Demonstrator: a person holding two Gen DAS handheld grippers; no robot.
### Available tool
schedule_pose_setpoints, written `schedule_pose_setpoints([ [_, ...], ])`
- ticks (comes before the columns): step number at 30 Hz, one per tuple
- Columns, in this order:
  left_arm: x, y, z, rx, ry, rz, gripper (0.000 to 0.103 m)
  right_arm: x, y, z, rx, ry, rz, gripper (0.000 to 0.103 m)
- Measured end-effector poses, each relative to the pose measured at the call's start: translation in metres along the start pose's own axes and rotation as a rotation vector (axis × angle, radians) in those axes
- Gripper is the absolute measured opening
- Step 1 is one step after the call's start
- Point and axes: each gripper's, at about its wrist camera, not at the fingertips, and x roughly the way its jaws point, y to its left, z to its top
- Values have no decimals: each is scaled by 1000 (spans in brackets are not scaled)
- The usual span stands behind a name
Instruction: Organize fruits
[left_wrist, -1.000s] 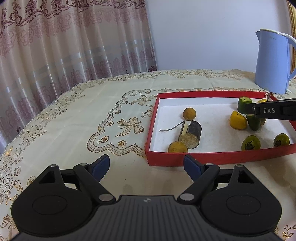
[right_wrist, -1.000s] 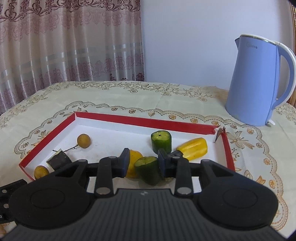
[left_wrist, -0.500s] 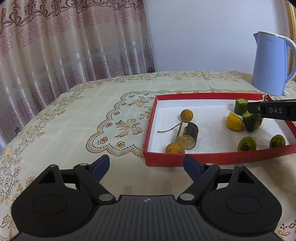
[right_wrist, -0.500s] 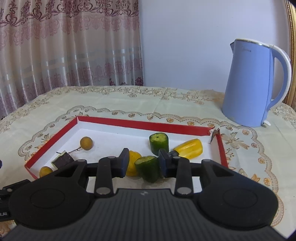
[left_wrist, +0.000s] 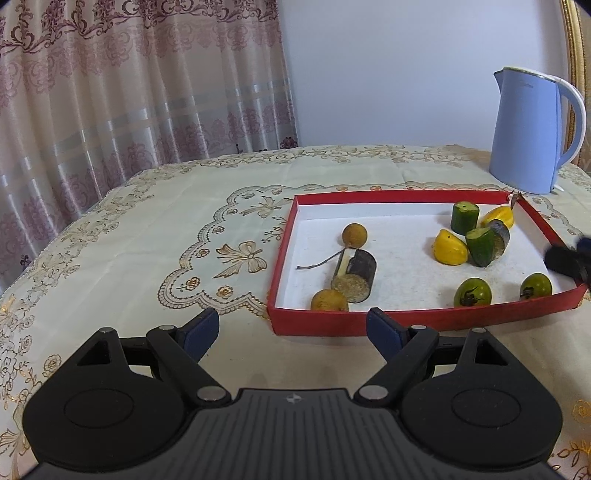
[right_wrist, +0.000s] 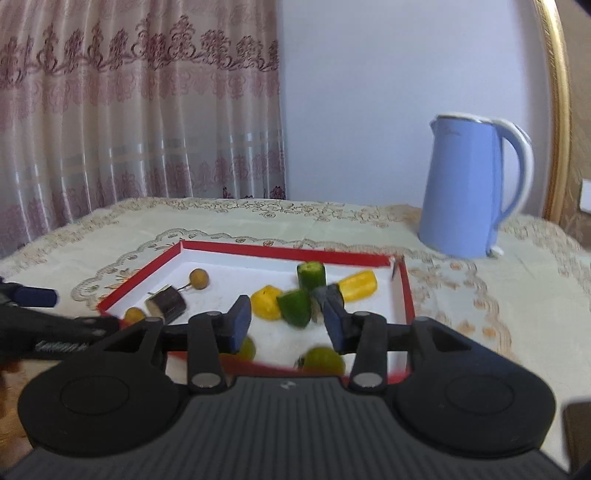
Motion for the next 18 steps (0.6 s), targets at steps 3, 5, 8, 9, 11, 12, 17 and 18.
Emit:
schedule_pose_setpoints([
  [3, 2, -4, -2, 0, 3, -5, 87, -9, -2, -18, 21, -4, -41, 53],
  [5, 3, -8, -4, 10, 6, -7, 87, -11, -2, -28, 13, 19, -52, 55],
  [8, 3, -13, -8, 26, 16, -23, 87, -12, -2, -40, -8, 57, -43, 62],
  [9, 3, -15, -9, 29, 21, -31, 87, -12, -1, -43, -14, 63, -42, 64],
  [11, 4, -17, -10, 34, 35, -42, 87, -13, 0, -47, -16, 67, -44, 65],
  [12, 4, -19, -11, 34, 42, -46, 87, -13, 0, -48, -16, 69, -44, 65],
  [17, 5, -24, -12, 46, 42, -45, 87, -14, 2, -49, -19, 57, -55, 79],
  [18, 6, -24, -12, 48, 44, -44, 87, -15, 3, -48, -26, 51, -62, 81],
])
